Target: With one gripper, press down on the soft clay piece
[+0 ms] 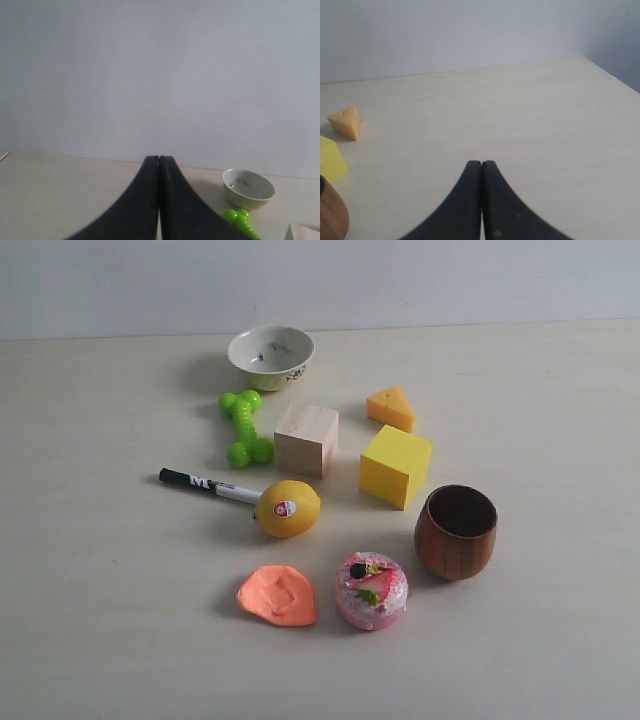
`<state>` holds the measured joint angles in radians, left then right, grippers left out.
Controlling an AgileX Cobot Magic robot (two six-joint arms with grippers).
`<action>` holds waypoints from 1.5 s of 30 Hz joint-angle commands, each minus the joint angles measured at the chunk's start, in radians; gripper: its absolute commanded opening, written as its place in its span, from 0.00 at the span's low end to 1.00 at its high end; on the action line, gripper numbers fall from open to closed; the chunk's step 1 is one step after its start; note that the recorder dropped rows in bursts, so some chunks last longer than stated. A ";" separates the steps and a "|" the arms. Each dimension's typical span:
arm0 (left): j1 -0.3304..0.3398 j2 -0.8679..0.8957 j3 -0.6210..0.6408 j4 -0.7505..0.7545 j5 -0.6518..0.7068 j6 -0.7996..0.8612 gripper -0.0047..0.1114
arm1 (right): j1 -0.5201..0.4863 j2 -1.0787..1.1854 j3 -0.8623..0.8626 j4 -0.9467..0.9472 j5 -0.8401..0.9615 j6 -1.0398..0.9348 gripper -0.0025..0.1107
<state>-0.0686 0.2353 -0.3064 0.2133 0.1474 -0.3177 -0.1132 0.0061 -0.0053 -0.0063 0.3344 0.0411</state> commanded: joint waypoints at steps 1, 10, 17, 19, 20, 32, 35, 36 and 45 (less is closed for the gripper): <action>0.021 -0.069 0.112 -0.010 -0.034 0.006 0.04 | 0.002 -0.006 0.005 0.000 -0.008 -0.004 0.02; 0.021 -0.235 0.306 -0.019 -0.019 -0.005 0.04 | 0.002 -0.006 0.005 0.000 -0.013 -0.004 0.02; 0.021 -0.235 0.306 -0.082 0.221 -0.002 0.04 | 0.002 -0.006 0.005 0.000 -0.013 -0.004 0.02; 0.021 -0.235 0.306 -0.096 0.224 -0.002 0.04 | 0.002 -0.006 0.005 0.000 -0.013 -0.004 0.02; 0.021 -0.235 0.306 -0.102 0.224 -0.002 0.04 | 0.002 -0.006 0.005 0.000 -0.013 -0.004 0.02; 0.021 -0.235 0.306 -0.111 0.213 0.133 0.04 | 0.002 -0.006 0.005 0.000 -0.013 -0.004 0.02; 0.021 -0.235 0.306 -0.122 0.213 0.133 0.04 | 0.002 -0.006 0.005 0.000 -0.013 -0.004 0.02; 0.021 -0.235 0.306 -0.122 0.213 0.133 0.04 | 0.002 -0.006 0.005 0.000 -0.013 -0.004 0.02; 0.021 -0.235 0.306 -0.120 0.213 0.133 0.04 | 0.002 -0.006 0.005 0.000 -0.013 -0.004 0.02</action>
<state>-0.0513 0.0054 -0.0001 0.1041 0.3689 -0.1914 -0.1132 0.0061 -0.0053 -0.0063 0.3344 0.0411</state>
